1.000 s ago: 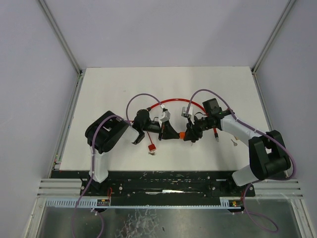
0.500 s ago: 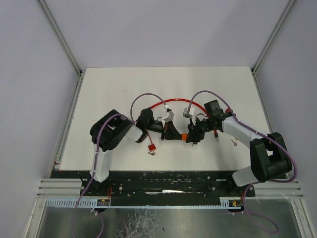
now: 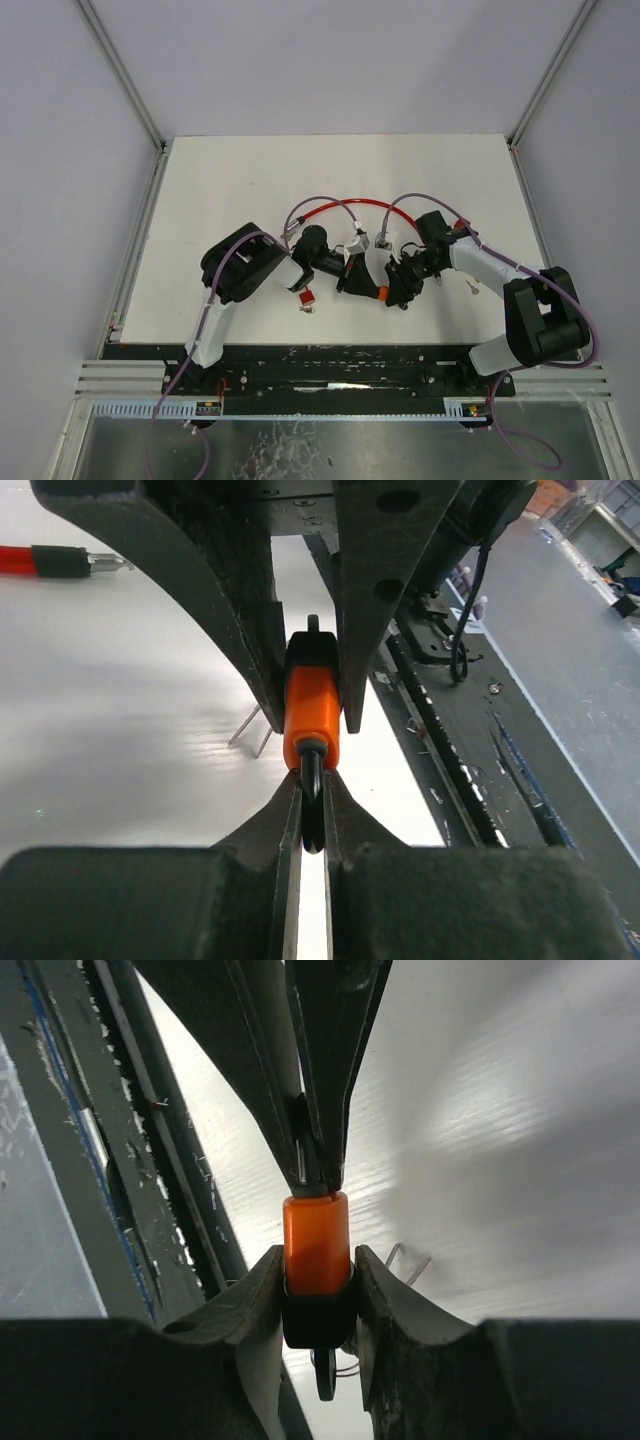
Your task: Lock with the key
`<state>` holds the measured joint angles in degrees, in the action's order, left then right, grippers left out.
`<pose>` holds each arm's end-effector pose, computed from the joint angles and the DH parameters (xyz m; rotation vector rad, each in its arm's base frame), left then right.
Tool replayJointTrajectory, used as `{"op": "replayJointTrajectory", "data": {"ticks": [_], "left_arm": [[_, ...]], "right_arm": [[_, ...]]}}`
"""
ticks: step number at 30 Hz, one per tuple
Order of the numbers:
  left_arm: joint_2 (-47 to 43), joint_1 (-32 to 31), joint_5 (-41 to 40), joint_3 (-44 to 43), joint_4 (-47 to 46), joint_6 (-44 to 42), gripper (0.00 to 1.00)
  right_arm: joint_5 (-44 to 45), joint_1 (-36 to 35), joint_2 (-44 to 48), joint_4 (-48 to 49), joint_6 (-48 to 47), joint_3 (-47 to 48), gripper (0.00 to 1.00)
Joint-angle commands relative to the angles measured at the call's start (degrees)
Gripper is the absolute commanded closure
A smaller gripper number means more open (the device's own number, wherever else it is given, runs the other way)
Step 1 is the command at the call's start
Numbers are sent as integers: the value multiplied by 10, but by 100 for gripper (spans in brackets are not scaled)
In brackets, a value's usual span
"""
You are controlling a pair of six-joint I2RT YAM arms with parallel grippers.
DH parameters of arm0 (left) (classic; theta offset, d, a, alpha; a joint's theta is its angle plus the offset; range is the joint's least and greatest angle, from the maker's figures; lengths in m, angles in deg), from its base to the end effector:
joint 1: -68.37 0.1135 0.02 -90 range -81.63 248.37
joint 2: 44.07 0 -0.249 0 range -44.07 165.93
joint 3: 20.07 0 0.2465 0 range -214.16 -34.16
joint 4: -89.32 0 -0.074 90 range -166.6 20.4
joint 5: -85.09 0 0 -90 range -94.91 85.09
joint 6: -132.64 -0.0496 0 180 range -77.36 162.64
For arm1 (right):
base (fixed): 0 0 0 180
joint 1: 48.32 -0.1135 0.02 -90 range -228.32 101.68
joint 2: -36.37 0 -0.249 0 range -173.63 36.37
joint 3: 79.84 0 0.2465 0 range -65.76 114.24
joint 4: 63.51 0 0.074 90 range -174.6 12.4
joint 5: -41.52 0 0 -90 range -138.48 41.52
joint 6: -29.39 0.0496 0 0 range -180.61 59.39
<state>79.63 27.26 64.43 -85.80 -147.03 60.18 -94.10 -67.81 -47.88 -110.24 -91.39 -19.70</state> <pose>0.2561 -0.2851 0.1091 1.3500 1.3174 -1.6892 0.2292 0.1187 0.1579 -1.2490 2.2353 1.0266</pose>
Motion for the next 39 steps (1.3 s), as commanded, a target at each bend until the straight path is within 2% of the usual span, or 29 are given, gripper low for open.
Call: {"op": "replayJointTrajectory", "data": {"ticks": [1, 4, 8, 18, 22, 28, 31, 32, 39], "left_arm": [[-50, -70, 20, -37, -201, 40, 100], [-72, -34, -12, -7, -198, 33, 100], [-84, -2, -44, 13, -190, 25, 100], [-112, 41, -54, 53, -209, 34, 80], [-108, 46, -53, 51, -212, 46, 76], [-120, 58, -65, 63, -214, 56, 59], [-135, 70, -101, 76, -215, 63, 51], [-141, 75, -120, 82, -215, 63, 45], [-191, 99, -215, 135, -217, 35, 36]], "right_arm": [[-81, 4, 2, 174, -12, 34, 100], [-84, 20, 19, 180, -10, 20, 100], [-101, 29, 26, 141, -38, 36, 100], [-146, 81, 52, 128, -43, 36, 100], [-159, 88, 51, 124, -41, 40, 100], [-162, 97, 56, 126, -40, 36, 100], [-165, 100, 58, 125, -42, 36, 100], [-166, 100, 59, 125, -43, 35, 100], [-208, 118, 84, 140, -43, 27, 100]]}}
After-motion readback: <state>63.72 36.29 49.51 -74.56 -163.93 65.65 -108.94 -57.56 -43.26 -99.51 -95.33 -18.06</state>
